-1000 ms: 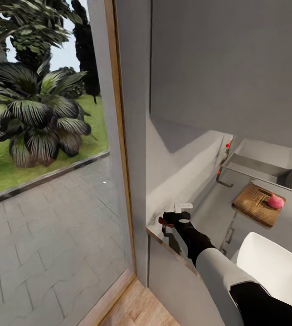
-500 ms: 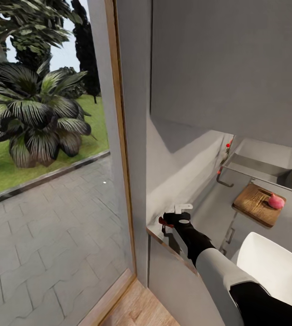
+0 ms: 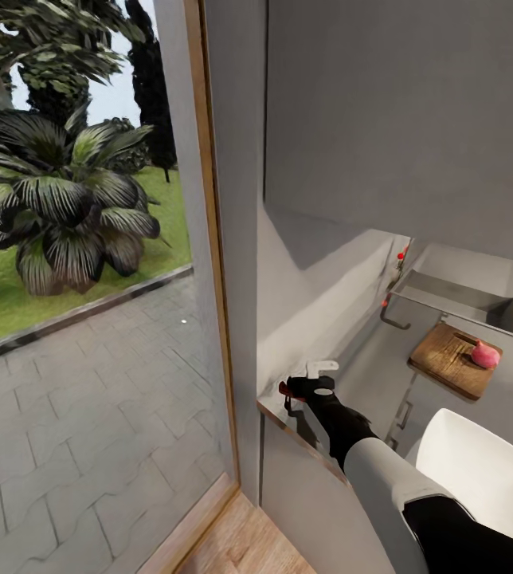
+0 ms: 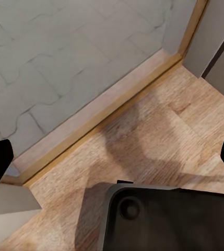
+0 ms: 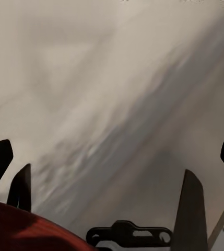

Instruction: In the kitchen, take the Vidalia onion out of the sink, dice it on the chopping board with the paring knife, put the diced onion into the bowl on the countertop, then place both the paring knife and the chopping board into the sink.

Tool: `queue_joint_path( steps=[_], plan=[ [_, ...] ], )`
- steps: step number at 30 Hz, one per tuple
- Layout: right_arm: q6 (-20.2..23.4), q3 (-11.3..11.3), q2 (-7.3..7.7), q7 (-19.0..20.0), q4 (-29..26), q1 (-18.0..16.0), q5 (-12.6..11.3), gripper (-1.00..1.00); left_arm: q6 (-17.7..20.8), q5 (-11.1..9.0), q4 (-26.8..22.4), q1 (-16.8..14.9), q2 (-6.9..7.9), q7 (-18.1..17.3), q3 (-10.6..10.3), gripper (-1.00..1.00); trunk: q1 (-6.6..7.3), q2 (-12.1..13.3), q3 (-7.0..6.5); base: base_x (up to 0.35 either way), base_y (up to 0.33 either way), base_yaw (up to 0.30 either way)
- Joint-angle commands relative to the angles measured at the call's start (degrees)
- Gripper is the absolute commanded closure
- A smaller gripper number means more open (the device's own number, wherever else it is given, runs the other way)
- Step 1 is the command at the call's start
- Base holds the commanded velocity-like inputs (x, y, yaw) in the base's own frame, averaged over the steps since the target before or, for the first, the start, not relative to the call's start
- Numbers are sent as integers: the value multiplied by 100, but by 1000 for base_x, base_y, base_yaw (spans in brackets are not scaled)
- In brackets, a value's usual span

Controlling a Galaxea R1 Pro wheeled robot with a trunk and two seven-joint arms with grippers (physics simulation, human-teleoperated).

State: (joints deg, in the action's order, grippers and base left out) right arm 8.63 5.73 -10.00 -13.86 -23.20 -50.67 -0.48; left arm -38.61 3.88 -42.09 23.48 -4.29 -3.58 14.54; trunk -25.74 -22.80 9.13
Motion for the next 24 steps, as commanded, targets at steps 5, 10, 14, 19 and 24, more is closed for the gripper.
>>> queue_joint_path(
  steps=[5,10,14,19,24],
  plan=[
    [-34,33,0,-44,50,-5,-5,-100,-6,38,-10,0,-10,-37,41,-100,-4,-12,11,0,0,0],
    [-54,33,0,-42,102,-5,-5,-100,-6,40,-10,3,-10,-38,41,-100,-4,-12,11,0,0,0],
    [-60,33,0,-40,117,-5,-5,-100,-6,37,-10,2,-10,-38,41,-100,-4,-12,11,0,0,0],
    [-104,33,0,-45,125,-5,-3,-100,-6,39,-10,2,-10,-37,41,-100,-4,-12,11,0,0,0],
    [-389,41,0,-49,198,-5,3,-100,-6,36,-10,0,-10,-37,41,-100,-4,-12,11,0,0,0]
  ],
)
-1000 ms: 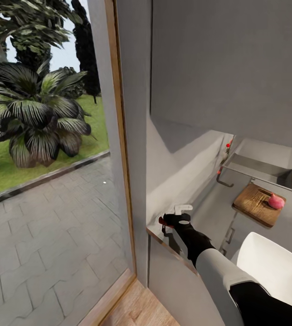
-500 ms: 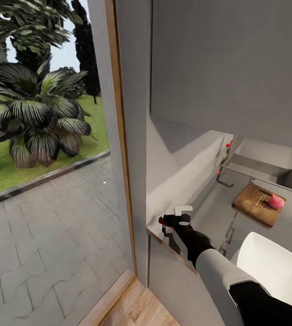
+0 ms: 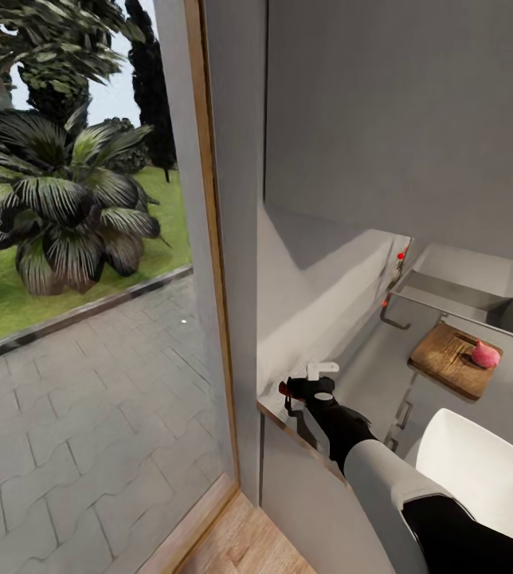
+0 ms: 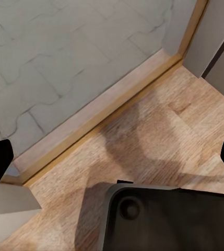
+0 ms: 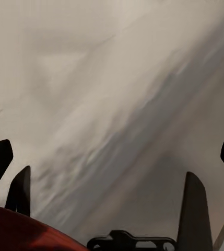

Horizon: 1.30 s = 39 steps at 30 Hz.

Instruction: In the kitchen, take the Vidalia onion out of the sink, dice it on the chopping board with the paring knife, put the diced onion into the bowl on the countertop, then place both the paring knife and the chopping board into the sink.

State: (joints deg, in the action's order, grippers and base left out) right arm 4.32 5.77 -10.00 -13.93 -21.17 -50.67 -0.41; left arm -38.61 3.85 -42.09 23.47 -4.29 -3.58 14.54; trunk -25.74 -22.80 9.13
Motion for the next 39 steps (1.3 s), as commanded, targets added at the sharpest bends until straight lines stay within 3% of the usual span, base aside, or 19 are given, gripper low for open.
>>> queue_joint_path(
  steps=[1,39],
  plan=[
    [-24,38,0,-44,34,-5,-3,-100,-6,39,-10,0,-10,-37,41,-100,-4,-12,11,0,0,0],
    [-72,38,0,-49,69,-5,-1,-100,-6,37,-10,1,-10,-37,41,-100,-4,-12,11,-60,17,0]
  ],
)
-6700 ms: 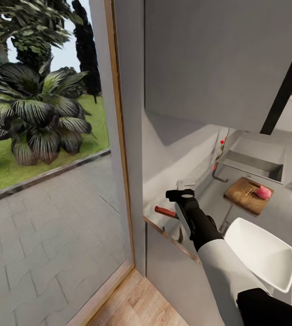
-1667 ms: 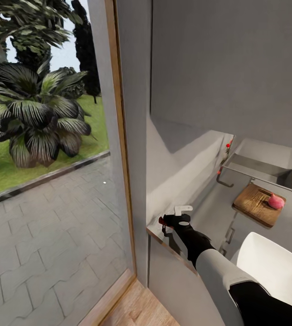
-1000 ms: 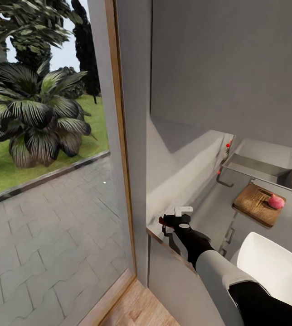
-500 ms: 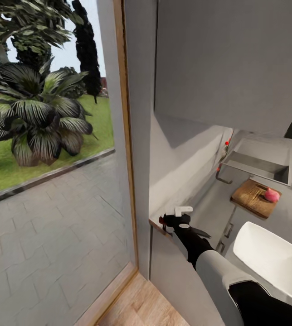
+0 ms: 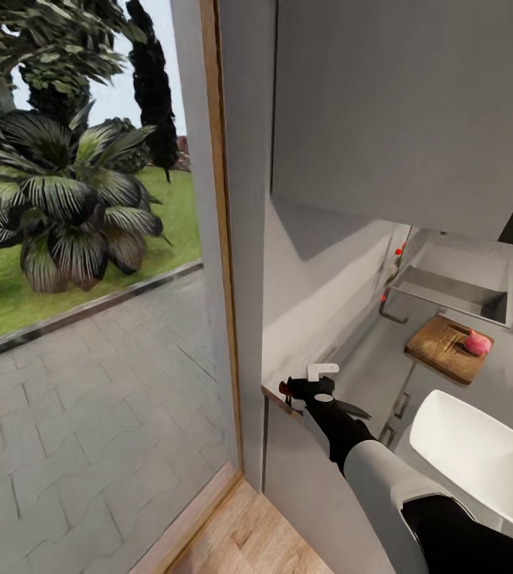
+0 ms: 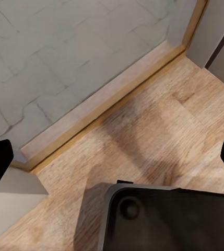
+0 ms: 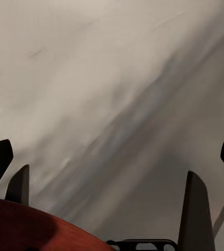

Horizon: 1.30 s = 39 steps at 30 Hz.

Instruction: In the kitchen, take the Vidalia onion out of the sink, dice it on the chopping board with the paring knife, put the diced onion into the bowl on the countertop, then place both the paring knife and the chopping board into the sink.

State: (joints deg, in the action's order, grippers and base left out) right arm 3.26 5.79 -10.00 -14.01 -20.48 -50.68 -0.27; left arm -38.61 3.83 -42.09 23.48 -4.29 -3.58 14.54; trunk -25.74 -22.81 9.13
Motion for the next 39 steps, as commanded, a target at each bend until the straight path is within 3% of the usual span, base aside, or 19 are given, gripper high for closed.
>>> queue_joint_path(
  steps=[1,24,39],
  plan=[
    [34,36,0,-42,0,-4,-13,-100,-6,39,-10,2,-10,-37,41,-100,-4,-11,11,0,0,0],
    [312,31,0,-395,-629,-4,44,-100,-6,42,24,2,-10,-37,41,-100,-4,-11,11,0,0,0],
    [401,54,0,-396,-887,-4,32,-100,-6,46,34,2,-10,-37,41,-100,-4,-11,11,-210,0,0]
  ],
)
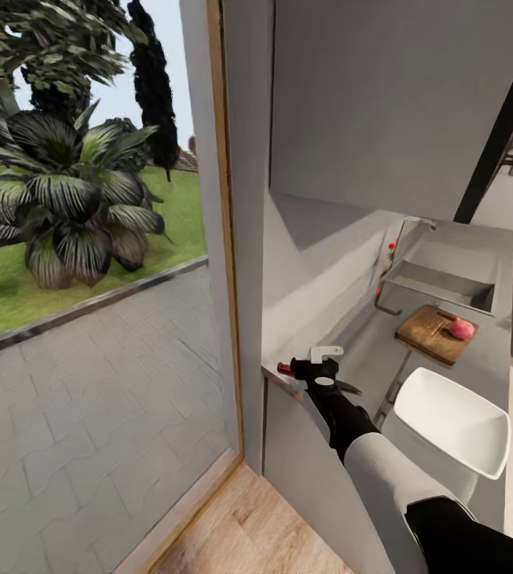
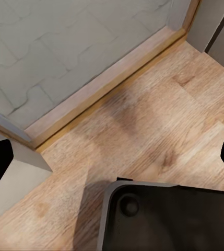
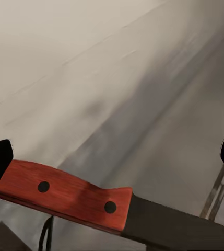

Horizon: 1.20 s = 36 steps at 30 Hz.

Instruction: In the kitchen, take the Vidalia onion out of the sink, dice it on the chopping board with the paring knife, put the diced onion into the bowl on the countertop, then place both the paring knife and the chopping board into the sink.

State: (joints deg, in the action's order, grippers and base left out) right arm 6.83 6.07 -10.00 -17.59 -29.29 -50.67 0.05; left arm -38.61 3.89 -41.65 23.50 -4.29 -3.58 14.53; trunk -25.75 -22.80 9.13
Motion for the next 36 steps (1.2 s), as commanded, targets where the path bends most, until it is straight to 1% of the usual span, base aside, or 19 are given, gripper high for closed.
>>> queue_joint_path(
  steps=[1,5,13,23,33,36],
  plan=[
    [44,25,0,-40,-6,-5,-4,-100,-6,37,-10,0,-10,-37,41,-100,-4,-12,11,-15,0,0],
    [44,25,0,-35,-7,-5,-12,-100,-6,35,-10,2,-10,-37,41,-100,-4,-12,11,-15,0,0],
    [38,20,0,-17,9,-5,-24,-100,-11,41,67,2,-10,-37,33,-100,-4,-12,11,-155,0,0],
    [33,17,0,4,33,-5,-37,-100,-8,41,69,0,-10,-37,32,-100,-4,-12,11,-8,0,0],
    [-32,1,0,28,197,-5,-54,-100,-12,41,69,0,-10,-37,32,-100,-4,-12,11,0,0,0],
    [-121,-6,0,28,318,-5,-190,-100,-11,41,69,2,-10,-37,32,-100,-4,-12,11,0,0,0]
  ],
)
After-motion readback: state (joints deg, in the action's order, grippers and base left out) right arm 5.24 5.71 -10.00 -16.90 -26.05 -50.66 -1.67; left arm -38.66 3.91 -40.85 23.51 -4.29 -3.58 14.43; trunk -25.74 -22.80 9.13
